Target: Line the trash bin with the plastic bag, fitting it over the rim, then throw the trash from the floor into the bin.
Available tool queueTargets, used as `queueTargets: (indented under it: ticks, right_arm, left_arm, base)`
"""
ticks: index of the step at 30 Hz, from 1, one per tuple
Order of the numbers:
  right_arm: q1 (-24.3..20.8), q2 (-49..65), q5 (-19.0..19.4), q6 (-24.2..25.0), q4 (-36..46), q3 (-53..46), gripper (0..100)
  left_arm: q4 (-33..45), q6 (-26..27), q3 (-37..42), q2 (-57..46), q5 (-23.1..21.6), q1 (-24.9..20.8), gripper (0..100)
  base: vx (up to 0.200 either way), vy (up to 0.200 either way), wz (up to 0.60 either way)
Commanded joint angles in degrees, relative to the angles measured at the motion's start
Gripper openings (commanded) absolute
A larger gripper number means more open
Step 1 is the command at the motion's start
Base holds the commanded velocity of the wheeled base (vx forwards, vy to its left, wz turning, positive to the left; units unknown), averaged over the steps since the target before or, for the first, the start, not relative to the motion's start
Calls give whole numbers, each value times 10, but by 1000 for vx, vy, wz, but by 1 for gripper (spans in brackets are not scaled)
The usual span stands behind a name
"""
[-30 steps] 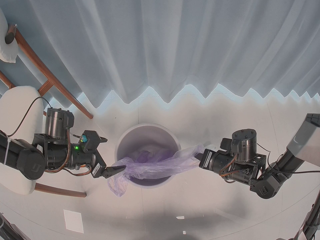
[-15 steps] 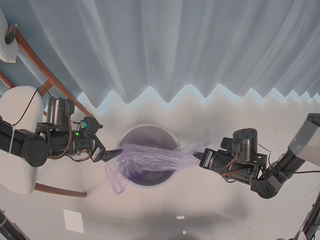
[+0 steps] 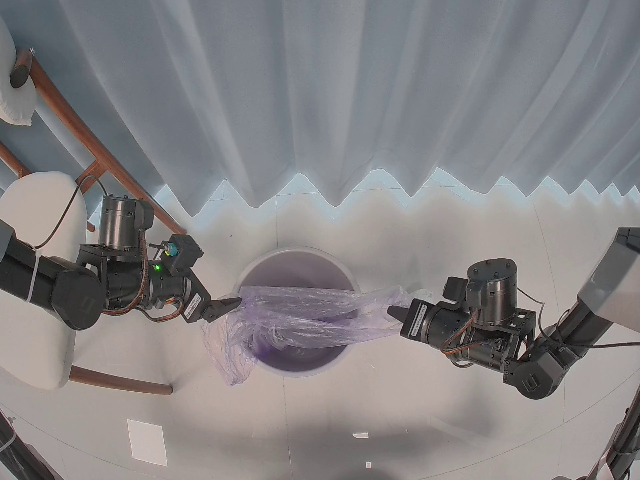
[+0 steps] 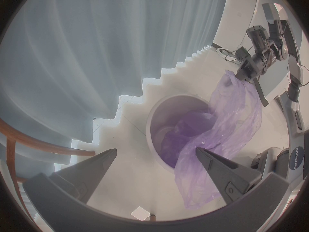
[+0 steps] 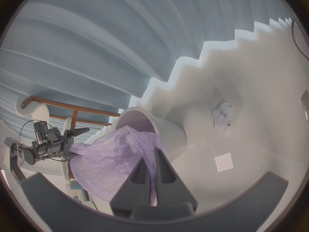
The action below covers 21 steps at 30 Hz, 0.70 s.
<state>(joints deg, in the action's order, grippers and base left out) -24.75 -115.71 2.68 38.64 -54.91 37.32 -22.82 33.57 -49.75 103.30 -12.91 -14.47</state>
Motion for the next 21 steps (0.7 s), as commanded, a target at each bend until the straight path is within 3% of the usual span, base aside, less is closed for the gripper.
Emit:
queueTargets:
  ticks: [1, 4, 8, 16, 21]
  right_arm:
    - [0, 0, 0, 0, 0, 0, 0]
    - [0, 1, 0, -1, 0, 0, 0]
    - [0, 7, 0, 0, 1, -1, 0]
    - [0, 7, 0, 0, 1, -2, 0]
    - [0, 8, 0, 0, 0, -10, 0]
  left_arm:
    - [-1, 12, 13, 4, 2, 8, 100]
    - [-9, 20, 9, 23, 4, 41, 100]
    - [-15, 23, 5, 23, 6, 45, 100]
    - [-15, 18, 11, 16, -8, 3, 100]
    - [-13, 20, 28, 12, -46, -6, 100]
  base:
    - [0, 0, 0]
    - [0, 0, 0]
    - [0, 0, 0]
    - [0, 0, 0]
    - [0, 0, 0]
